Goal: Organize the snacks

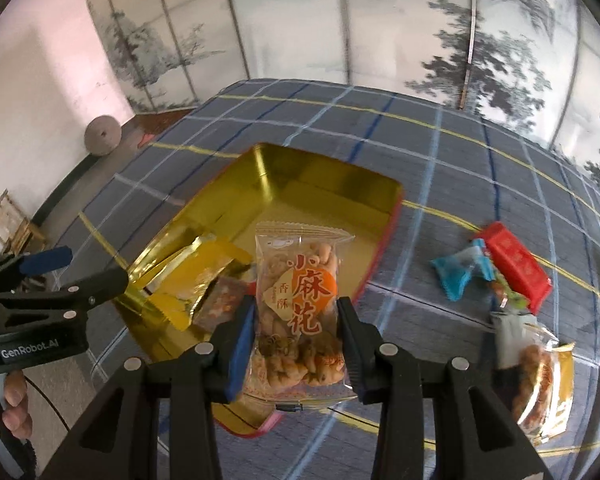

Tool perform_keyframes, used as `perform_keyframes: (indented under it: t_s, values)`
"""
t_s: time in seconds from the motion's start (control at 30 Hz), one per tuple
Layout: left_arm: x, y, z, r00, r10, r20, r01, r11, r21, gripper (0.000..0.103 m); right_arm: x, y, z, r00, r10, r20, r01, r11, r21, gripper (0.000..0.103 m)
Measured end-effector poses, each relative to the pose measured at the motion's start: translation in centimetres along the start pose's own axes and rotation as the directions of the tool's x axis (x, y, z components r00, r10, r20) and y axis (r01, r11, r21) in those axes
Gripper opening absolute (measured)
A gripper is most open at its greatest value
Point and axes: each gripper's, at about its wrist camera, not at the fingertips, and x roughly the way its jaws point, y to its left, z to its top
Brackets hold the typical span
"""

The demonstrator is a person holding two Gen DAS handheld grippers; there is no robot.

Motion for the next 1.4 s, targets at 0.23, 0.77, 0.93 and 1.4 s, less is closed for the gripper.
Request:
perform_keyframes:
  t_s: [0.23, 0.77, 0.93, 1.4]
  values:
    - [-0.2, 1.4, -0.1, 1.0, 0.016, 0.002, -0.016, 0.999, -0.029, 0.088, 1.3, 2.0, 0.2, 1.0, 0.015, -0.024, -0.016, 0.999, -0.035, 0.04]
    - [-0.1, 2.5, -0.4, 1.0, 0.03, -0.005, -0.03, 0.999, -0.046, 0.088, 3.7, 3.8, -0.3, 0.998, -0.054, -0.036, 0.05, 0.994, -0.096, 0.04]
    - [-0.1, 2.5, -0.4, 1.0, 0.028, -0.003, -0.028, 0.999, -0.044, 0.088, 4.1, 3.8, 0.1, 0.997, -0.067, -0.028, 0.063, 0.993, -0.104, 0.04]
    - [-0.4, 1.6, -0.9, 0.999, 0.032, -0.011, -0.032, 0.999, -0.031, 0.088, 3.8, 2.9, 0.0, 0.999, -0.017, -0.028, 0.015, 0.997, -0.072, 0.043]
